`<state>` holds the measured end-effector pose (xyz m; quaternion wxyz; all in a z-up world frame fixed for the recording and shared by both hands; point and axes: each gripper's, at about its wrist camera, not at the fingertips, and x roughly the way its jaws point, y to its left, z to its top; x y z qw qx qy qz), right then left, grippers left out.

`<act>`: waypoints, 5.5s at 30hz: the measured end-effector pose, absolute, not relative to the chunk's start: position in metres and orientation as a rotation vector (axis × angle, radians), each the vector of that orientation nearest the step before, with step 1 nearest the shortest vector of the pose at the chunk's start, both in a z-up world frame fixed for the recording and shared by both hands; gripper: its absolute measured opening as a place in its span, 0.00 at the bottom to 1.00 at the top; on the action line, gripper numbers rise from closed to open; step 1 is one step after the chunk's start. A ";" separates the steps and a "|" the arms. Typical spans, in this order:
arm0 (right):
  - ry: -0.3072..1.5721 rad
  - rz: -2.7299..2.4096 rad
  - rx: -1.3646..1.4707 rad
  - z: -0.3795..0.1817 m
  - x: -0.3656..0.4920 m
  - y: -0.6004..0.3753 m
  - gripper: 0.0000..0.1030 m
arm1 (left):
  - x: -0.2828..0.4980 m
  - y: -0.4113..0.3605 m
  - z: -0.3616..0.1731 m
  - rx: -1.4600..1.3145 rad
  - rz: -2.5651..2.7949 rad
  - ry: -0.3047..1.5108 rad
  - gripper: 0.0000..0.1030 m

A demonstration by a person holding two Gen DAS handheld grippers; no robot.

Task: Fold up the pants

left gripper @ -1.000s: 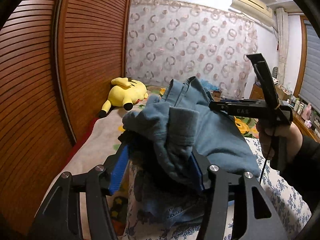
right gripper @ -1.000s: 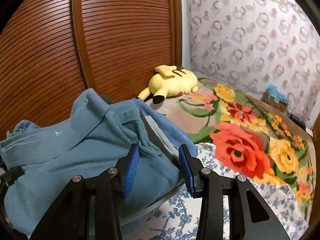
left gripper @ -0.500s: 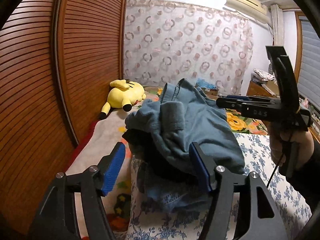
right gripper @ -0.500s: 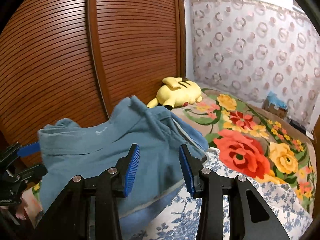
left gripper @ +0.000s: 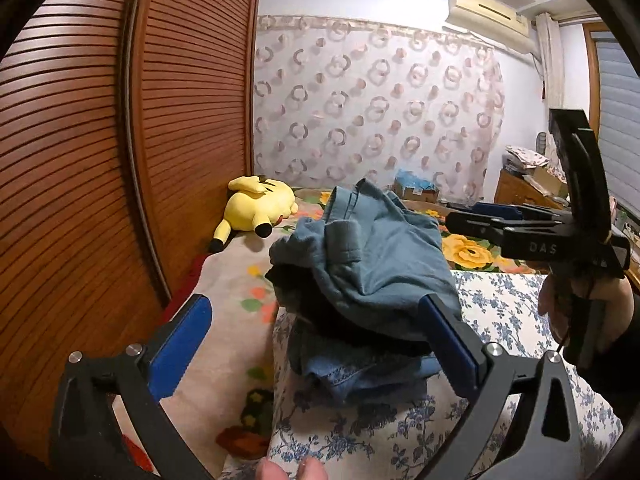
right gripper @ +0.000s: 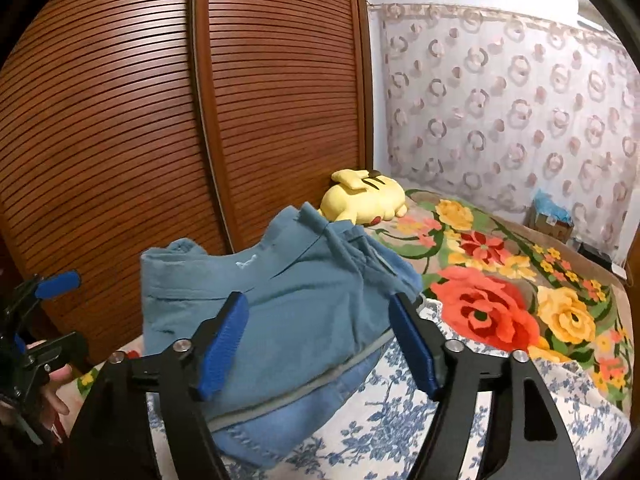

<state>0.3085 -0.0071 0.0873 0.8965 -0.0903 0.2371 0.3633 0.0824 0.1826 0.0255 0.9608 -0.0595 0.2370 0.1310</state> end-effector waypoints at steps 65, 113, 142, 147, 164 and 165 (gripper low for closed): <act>0.427 0.196 -0.012 0.100 0.013 -0.187 0.86 | 0.032 -0.014 0.043 -0.021 -0.119 0.494 1.00; 0.238 0.182 -0.019 0.111 -0.025 -0.195 0.87 | -0.003 -0.003 0.103 -0.004 -0.068 0.361 1.00; 0.247 0.182 -0.016 0.108 -0.023 -0.196 0.87 | -0.002 -0.003 0.102 -0.003 -0.068 0.362 1.00; 0.246 0.185 -0.015 0.108 -0.023 -0.197 0.87 | -0.002 -0.003 0.103 -0.002 -0.068 0.362 1.00; 0.245 0.185 -0.017 0.107 -0.023 -0.197 0.87 | -0.002 -0.003 0.102 -0.002 -0.068 0.363 1.00; 0.245 0.184 -0.016 0.107 -0.023 -0.197 0.87 | -0.002 -0.003 0.102 -0.002 -0.069 0.362 1.00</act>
